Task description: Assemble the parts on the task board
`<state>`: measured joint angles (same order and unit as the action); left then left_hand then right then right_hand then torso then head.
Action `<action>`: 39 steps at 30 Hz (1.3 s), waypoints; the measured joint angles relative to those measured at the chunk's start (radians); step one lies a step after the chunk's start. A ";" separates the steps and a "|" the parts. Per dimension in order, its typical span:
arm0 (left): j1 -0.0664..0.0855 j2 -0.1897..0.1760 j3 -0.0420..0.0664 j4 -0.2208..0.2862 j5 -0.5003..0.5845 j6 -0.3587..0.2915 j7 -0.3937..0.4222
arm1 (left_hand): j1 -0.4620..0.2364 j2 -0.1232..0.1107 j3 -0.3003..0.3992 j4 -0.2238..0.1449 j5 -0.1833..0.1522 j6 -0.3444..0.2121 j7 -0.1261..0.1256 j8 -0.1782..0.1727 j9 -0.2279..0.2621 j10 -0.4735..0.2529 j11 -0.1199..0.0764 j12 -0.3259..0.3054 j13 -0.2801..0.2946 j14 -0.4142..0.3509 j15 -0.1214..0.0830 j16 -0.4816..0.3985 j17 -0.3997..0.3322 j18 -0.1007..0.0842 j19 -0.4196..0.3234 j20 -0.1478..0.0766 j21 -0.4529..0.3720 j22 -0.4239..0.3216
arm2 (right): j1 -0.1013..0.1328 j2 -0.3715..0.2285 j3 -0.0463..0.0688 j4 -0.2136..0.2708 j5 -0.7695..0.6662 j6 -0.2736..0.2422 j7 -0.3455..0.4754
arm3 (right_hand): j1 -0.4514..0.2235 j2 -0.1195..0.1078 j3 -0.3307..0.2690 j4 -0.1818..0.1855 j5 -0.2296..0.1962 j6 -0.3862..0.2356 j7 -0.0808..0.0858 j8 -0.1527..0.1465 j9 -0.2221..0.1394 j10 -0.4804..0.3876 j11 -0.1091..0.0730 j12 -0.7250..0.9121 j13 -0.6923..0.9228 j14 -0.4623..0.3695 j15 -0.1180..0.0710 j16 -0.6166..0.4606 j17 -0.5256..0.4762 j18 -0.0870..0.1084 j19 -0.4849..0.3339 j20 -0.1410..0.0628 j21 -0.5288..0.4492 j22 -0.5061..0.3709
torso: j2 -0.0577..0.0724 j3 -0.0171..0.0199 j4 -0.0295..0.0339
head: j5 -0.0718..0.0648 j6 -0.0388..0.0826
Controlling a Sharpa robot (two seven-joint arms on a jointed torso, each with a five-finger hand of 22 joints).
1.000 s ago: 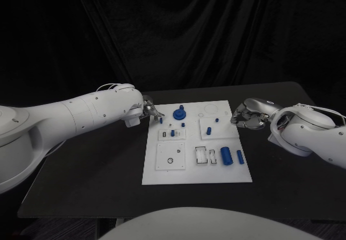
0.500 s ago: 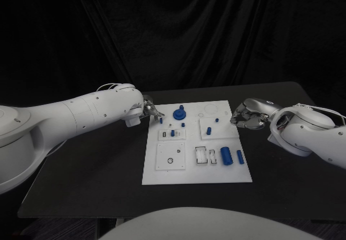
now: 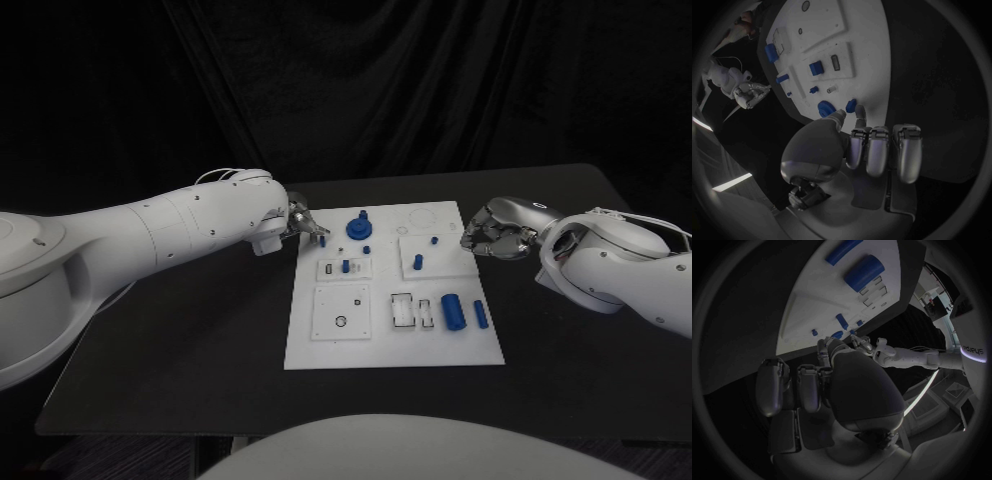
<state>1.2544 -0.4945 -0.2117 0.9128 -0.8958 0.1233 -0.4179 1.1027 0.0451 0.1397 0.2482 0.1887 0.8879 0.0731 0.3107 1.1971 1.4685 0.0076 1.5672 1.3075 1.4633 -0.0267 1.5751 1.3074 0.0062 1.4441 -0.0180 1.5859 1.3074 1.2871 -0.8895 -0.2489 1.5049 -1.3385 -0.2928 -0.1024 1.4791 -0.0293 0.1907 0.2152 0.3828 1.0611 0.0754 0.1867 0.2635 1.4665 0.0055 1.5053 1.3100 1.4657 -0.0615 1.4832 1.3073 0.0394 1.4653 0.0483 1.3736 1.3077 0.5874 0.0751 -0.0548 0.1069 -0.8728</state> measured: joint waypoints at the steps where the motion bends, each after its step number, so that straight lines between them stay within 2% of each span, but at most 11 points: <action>1: 0.000 0.000 0.000 0.000 0.000 0.001 0.000 | 0.000 0.000 0.000 0.000 0.000 0.000 0.000 0.000 0.000 0.000 0.000 0.000 0.000 0.000 0.000 0.000 0.000 0.000 0.000 0.000 0.000 0.000 | 0.000 0.000 0.000 0.000 0.000 0.000 0.000 | 0.000 0.000 0.000 0.000 0.000 0.000 0.000 0.000 0.000 0.000 0.000 0.000 0.000 0.000 0.000 0.000 0.000 0.000 0.000 0.000 0.000 0.000 | 0.000 -0.0001 0.0000 | 0.000 0.000; 9: -0.004 0.001 0.000 -0.001 0.000 0.004 0.000 | 0.000 0.000 0.000 0.000 0.000 0.000 0.000 0.000 -0.002 -0.004 0.004 0.000 0.000 0.000 0.000 0.000 0.000 0.000 -0.007 0.000 0.002 0.000 | 0.000 0.000 0.000 0.000 0.000 0.000 0.000 | 0.000 0.000 0.000 0.000 0.000 0.000 0.000 0.000 0.000 0.000 0.000 0.001 0.000 0.000 0.000 0.000 0.000 0.000 0.000 0.000 0.000 0.000 | 0.001 -0.0002 0.0001 | -0.001 0.000; 18: -0.004 0.002 0.000 -0.001 0.000 0.006 0.003 | 0.005 0.005 0.000 0.000 0.022 0.000 0.000 -0.013 -0.006 -0.004 0.004 0.000 0.000 0.004 0.004 0.000 0.000 0.000 -0.011 0.004 0.004 0.000 | 0.000 0.000 0.000 0.000 0.000 0.000 0.001 | 0.000 0.000 0.000 0.000 0.000 0.000 0.000 0.000 0.000 0.000 0.000 0.001 0.000 0.000 0.000 0.000 0.000 0.000 0.000 0.000 0.000 0.000 | 0.001 0.0000 -0.0003 | 0.001 0.000; 26: -0.004 0.004 0.000 -0.001 0.000 0.007 0.006 | 0.012 0.006 -0.003 -0.003 0.028 0.003 0.003 -0.013 -0.007 -0.004 0.004 0.000 0.000 0.004 0.004 0.000 0.000 0.000 -0.018 0.004 0.004 0.000 | 0.000 0.001 0.000 0.000 0.000 0.001 0.001 | 0.000 0.000 0.000 0.000 0.000 0.000 0.000 0.000 0.000 0.000 0.000 0.002 0.000 0.000 0.000 0.000 0.000 0.000 0.000 0.000 0.000 0.000 | 0.001 0.0004 -0.0003 | 0.000 0.000; 29: -0.004 0.004 0.000 0.000 0.000 0.007 0.008 | 0.018 0.008 0.002 -0.007 0.044 0.003 0.003 -0.020 -0.008 -0.004 0.004 0.000 0.000 0.004 0.004 0.000 0.000 0.000 -0.019 0.005 0.004 0.000 | -0.001 0.001 0.000 -0.001 0.000 0.001 0.001 | 0.000 0.000 0.000 0.000 0.000 0.000 0.000 0.000 0.000 0.000 0.000 0.002 0.000 0.000 0.000 0.000 0.000 0.000 0.000 0.000 0.000 0.000 | 0.001 0.0004 -0.0003 | -0.001 0.000; 33: -0.004 0.004 0.000 0.000 0.000 0.007 0.011 | 0.029 0.005 0.007 -0.013 0.083 0.006 -0.001 -0.028 -0.010 -0.004 0.004 0.000 0.000 0.004 0.004 0.000 0.000 0.000 -0.025 0.004 0.004 0.000 | -0.001 0.001 0.000 -0.001 0.000 0.001 0.001 | 0.000 0.000 0.003 -0.003 0.000 0.000 0.000 0.000 0.001 0.000 0.000 -0.003 0.001 0.000 0.000 -0.004 0.000 0.000 0.000 0.000 0.000 0.000 | 0.000 0.0004 -0.0003 | 0.000 0.000; 39: -0.004 0.004 0.000 0.000 0.000 0.007 0.014 | 0.038 0.007 0.014 -0.022 0.107 0.006 -0.001 -0.035 -0.010 -0.004 0.004 0.000 0.000 0.004 0.004 0.000 0.000 0.000 -0.036 0.007 0.008 0.000 | -0.001 0.001 0.000 -0.001 0.000 0.002 0.001 | 0.000 0.000 0.003 -0.003 0.000 0.000 0.000 0.000 0.001 0.000 0.000 -0.004 0.001 0.000 0.000 -0.004 0.000 0.000 0.000 0.000 0.000 0.000 | 0.000 0.0004 -0.0003 | 0.002 0.000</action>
<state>1.2500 -0.4908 -0.2116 0.9124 -0.8959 0.1302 -0.4034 1.1407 0.0518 0.1535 0.2259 0.2957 0.8937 0.0716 0.2758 1.1872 1.4649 0.0112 1.5672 1.3075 1.4670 -0.0230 1.5751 1.3074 0.0061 1.4079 -0.0109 1.5935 1.3074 1.2862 -0.8883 -0.2489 1.5039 -1.3385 -0.2905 -0.1016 1.4791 -0.0293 0.1935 0.2124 0.3828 1.0611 0.0754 0.1867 0.2649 1.4665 0.0055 1.5018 1.3108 1.4657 -0.0614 1.4791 1.3073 0.0395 1.4653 0.0483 1.3736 1.3075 0.5875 0.0755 -0.0551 0.1086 -0.8728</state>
